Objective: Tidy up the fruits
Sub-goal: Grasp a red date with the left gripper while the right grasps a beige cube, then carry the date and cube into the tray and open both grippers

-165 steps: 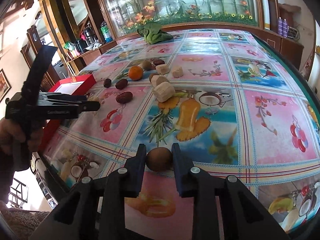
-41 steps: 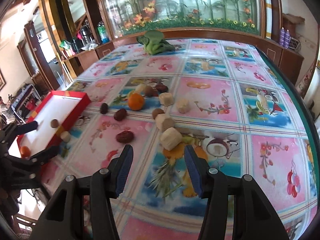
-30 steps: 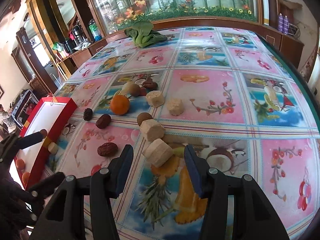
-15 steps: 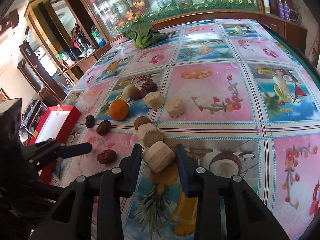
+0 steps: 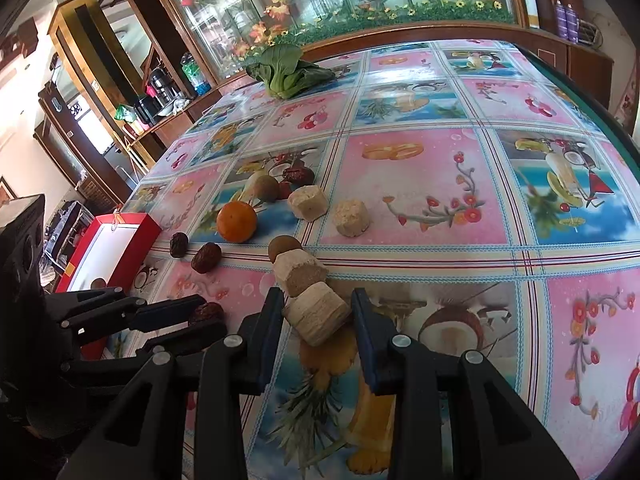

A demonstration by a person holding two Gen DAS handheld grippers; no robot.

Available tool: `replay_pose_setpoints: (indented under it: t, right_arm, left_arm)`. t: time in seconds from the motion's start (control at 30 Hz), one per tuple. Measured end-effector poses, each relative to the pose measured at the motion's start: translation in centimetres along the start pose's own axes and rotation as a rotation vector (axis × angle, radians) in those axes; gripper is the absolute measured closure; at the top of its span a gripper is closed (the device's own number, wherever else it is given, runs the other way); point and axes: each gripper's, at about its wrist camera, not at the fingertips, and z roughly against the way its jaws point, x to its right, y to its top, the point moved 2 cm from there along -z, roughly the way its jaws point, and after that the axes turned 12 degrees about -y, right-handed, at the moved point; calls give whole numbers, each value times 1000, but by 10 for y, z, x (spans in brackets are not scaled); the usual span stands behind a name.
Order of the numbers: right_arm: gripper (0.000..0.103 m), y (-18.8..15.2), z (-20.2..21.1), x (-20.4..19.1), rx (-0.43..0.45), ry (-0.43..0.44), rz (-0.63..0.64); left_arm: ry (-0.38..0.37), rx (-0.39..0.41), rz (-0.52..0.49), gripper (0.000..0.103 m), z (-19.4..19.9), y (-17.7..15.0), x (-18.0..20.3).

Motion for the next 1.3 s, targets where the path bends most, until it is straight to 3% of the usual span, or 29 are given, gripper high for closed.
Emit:
replay_pose_setpoints:
  t: [0.2,0.37,0.57,0.77,1.0,1.1,1.3]
  right_arm:
    - [69,4,14,2,85,13,-11]
    - [70,2,22,-13,111,79,-22]
    - [70,4,14,-93,60,225,86]
    - [70,18,0,-196,41,312,244]
    - [70,34,-42,-265,-30,279,303]
    - [70,33,-62,-274,-74,240,306]
    - [70,31,-73,-281,-75,202,320]
  left_arm:
    - [-10,41,57,78,17,-10,-4]
    - [35,149,105,78,73,-34,-18]
    - [187,244,223,78,140,-70,-70]
    - [284,275,390,78,170,-105,-135]
    - [312,271,485,78,179,-132,-176]
    - [317,272,496,78,181,-133,-189]
    - [321,245,514,78,168,-125,-212]
